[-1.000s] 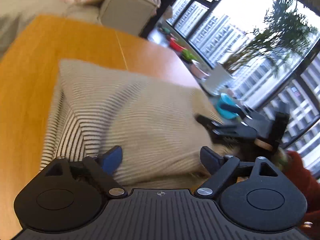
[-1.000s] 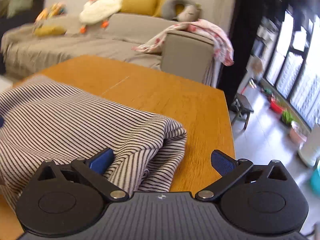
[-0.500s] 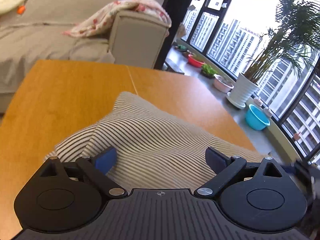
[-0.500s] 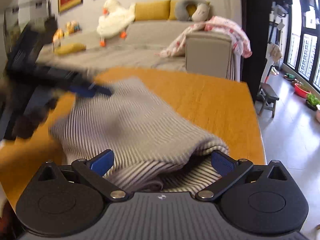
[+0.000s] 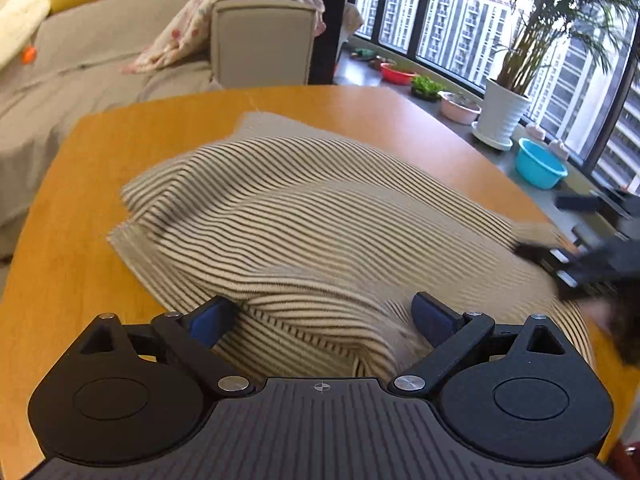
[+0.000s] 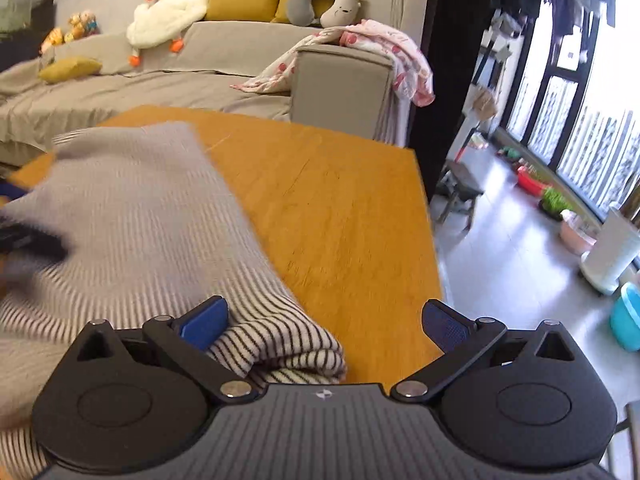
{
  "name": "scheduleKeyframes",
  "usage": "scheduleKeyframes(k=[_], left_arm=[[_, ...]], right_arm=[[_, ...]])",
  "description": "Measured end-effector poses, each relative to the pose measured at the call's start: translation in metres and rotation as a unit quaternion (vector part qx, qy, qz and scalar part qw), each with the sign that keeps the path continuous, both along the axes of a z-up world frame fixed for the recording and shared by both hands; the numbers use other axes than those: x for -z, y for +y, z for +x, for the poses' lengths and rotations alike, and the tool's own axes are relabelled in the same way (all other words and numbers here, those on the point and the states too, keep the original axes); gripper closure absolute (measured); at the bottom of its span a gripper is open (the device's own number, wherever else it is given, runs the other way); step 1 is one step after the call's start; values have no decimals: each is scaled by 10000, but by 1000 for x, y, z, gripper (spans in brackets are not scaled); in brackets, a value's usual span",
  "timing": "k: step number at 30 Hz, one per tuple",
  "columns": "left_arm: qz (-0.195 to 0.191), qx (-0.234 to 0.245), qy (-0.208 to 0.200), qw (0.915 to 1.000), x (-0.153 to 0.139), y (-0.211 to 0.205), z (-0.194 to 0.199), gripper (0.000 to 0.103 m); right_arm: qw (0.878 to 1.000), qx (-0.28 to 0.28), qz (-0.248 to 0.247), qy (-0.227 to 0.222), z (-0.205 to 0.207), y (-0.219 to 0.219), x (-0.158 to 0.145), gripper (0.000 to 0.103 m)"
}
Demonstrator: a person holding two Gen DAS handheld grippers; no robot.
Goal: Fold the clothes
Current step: 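Press and smooth the folded sweater with both open grippers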
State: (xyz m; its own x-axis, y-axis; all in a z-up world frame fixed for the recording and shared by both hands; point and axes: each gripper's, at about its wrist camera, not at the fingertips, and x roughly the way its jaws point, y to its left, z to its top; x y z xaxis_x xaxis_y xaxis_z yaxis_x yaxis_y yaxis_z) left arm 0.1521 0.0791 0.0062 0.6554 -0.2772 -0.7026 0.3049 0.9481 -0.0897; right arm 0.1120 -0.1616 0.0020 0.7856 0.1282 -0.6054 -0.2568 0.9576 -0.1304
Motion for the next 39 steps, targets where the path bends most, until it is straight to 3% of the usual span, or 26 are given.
scheduleKeyframes(k=[4,11,16,21,23,29,35,39], left_arm=[[106,87,-143,9998,1,-4,12,3],[305,34,-294,9991,-6,-6,2,4],[469,111,-440,9979,-11,-7,-15,4],[491,154,-495,9975,-12,-5,-20,4],[464,167,-496,9975,-12,-3,-21,4],[423,173,-508,9977,-11,-1,-21,4],[409,188,-484,9978,-11,0,-21,4],[418,186,-509,9977,-13,2,-25,4]], right_arm=[[9994,-331,134,32,-33,7,0,0],[9931,-1140,281,-7,-47,25,-25,0],[9932,-881,746,-151,-27,17,-42,0],[9947,-870,397,377,-22,30,-8,0],[9956,-682,568,292,-30,27,-4,0],[9905,-441,1081,727,-39,12,-2,0],[9866,-883,1083,846,-52,21,-4,0],[9890,-890,1080,485,-51,16,-18,0]])
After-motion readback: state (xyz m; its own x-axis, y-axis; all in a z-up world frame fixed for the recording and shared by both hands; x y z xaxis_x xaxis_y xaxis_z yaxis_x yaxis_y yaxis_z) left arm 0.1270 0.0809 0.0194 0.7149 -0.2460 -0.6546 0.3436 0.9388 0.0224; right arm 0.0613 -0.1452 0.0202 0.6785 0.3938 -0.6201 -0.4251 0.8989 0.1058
